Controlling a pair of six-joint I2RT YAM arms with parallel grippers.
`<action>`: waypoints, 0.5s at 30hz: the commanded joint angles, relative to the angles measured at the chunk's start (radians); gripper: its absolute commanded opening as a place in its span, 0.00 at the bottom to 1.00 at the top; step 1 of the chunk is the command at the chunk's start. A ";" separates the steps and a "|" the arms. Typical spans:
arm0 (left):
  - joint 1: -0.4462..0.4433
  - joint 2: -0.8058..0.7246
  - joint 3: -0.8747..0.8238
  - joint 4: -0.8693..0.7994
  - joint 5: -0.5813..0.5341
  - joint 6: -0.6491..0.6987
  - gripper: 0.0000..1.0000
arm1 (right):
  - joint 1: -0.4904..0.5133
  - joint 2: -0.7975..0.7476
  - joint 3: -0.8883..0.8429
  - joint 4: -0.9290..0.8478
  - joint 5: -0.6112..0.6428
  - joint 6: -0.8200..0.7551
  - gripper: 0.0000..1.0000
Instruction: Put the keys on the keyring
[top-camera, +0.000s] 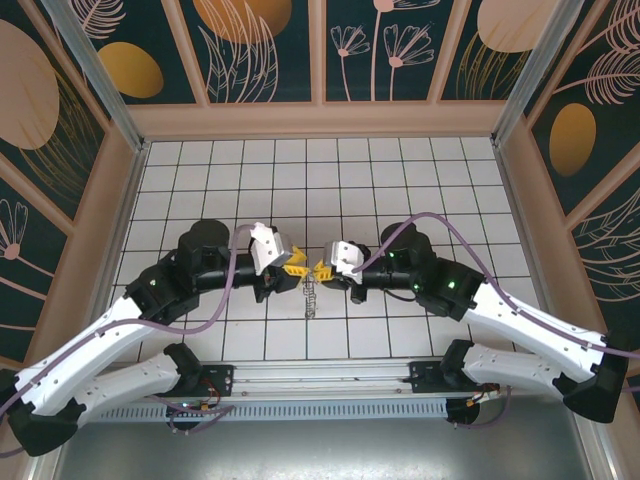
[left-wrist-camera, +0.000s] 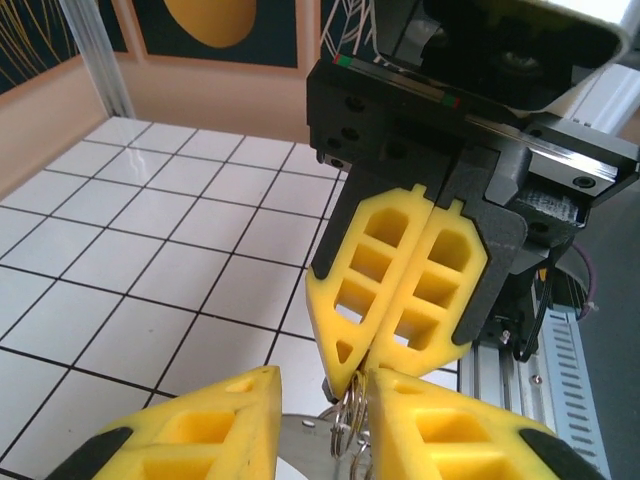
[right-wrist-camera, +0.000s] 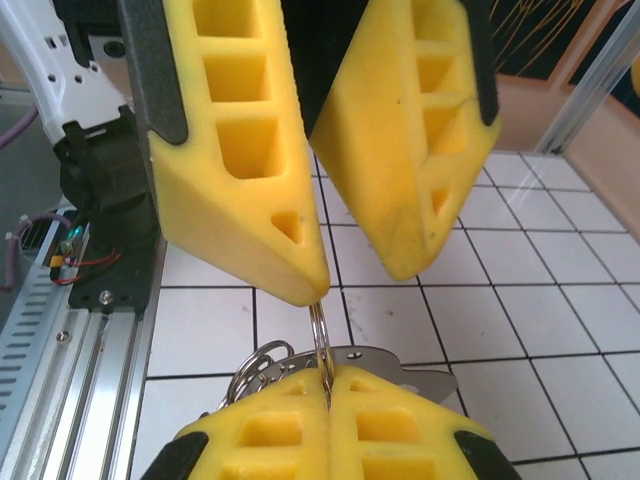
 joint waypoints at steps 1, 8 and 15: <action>-0.002 0.028 0.033 -0.066 0.043 0.039 0.27 | 0.001 -0.003 0.041 -0.020 -0.005 -0.009 0.00; -0.002 0.052 0.064 -0.097 0.098 0.052 0.25 | 0.000 0.001 0.051 -0.035 -0.010 -0.002 0.00; -0.002 0.054 0.054 -0.099 0.097 0.055 0.19 | 0.000 0.016 0.054 -0.038 -0.023 -0.003 0.00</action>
